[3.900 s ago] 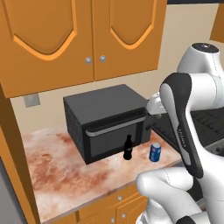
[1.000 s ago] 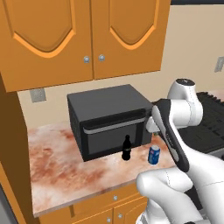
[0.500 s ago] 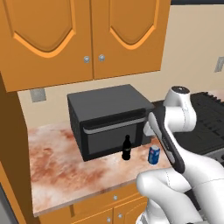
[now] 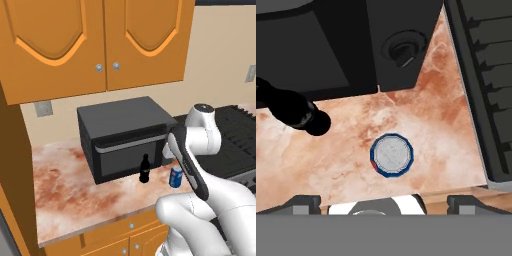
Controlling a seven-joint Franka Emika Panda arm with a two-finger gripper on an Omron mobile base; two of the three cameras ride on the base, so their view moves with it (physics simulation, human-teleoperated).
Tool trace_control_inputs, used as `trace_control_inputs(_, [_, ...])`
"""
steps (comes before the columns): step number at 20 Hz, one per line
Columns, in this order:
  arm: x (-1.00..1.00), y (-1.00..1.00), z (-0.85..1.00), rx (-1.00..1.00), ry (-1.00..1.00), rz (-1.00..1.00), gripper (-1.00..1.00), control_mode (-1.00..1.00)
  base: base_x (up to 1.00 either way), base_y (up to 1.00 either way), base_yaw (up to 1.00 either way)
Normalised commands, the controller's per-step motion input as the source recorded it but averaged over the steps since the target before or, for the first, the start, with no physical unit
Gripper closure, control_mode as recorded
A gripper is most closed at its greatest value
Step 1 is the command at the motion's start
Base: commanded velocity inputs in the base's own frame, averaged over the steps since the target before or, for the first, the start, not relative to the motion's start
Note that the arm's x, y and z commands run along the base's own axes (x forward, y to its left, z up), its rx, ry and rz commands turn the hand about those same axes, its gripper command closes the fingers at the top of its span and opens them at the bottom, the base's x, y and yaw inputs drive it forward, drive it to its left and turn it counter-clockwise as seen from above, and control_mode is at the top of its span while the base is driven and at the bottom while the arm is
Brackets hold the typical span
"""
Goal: Move the drinks to the dining counter.
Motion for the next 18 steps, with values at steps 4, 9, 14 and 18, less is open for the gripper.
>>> trace_control_inputs(4, [-0.13,0.0,0.0,0.0,-0.03,-0.03,-1.0,-1.0,0.0,0.0,0.0])
trace_control_inputs(9, [-0.06,0.0,-0.03,0.0,-0.02,-0.04,-1.0,-1.0,0.0,0.0,0.0])
trace_control_inputs(14, [0.0,0.0,-0.11,-0.01,-0.01,-0.05,-1.0,-1.0,0.0,0.0,0.0])
trace_control_inputs(18, [0.0,0.0,-0.11,0.0,-0.05,-0.01,-1.0,-1.0,0.0,0.0,0.0])
